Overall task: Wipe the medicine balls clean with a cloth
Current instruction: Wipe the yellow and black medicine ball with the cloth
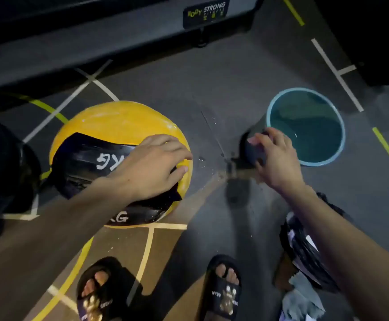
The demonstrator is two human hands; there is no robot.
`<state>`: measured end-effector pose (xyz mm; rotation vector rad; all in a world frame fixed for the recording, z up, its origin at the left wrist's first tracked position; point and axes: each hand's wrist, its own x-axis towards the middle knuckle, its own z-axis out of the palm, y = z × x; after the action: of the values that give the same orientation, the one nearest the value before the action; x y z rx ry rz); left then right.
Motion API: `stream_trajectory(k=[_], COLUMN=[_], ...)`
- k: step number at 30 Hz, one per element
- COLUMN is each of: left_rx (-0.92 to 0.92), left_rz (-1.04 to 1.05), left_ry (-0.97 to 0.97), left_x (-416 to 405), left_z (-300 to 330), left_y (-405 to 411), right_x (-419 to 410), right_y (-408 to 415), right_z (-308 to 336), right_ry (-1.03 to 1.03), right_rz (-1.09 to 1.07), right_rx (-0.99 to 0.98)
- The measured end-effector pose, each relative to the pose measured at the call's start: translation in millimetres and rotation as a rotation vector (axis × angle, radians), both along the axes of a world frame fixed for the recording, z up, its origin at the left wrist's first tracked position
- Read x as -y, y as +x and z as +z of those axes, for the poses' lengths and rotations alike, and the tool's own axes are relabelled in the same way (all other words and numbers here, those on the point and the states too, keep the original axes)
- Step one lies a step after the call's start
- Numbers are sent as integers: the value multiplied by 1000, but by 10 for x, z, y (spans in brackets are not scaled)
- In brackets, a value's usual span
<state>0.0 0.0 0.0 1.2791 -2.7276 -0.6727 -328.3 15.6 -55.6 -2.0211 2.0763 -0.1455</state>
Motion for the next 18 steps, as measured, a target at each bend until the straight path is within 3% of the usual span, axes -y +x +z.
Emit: stream_trajectory(k=[3,6,12,18], left_rx=[19,31,-11,-14], left_rz=[-34,-51,-26,-9], left_ry=[-40,-74,-155,-106], left_x=[54,76,-40,-140], left_z=[-187,-302,-277,-96], left_y=[-15,8,158,342], right_x=[92,179,275,251], right_y=[-37,-109,-286,-151], right_z=[-196,-316,-309,-3], right_ry=[-66,-125,-184,-258], right_rz=[83,129,144,104], right_rx=[-242,-324,-287,39])
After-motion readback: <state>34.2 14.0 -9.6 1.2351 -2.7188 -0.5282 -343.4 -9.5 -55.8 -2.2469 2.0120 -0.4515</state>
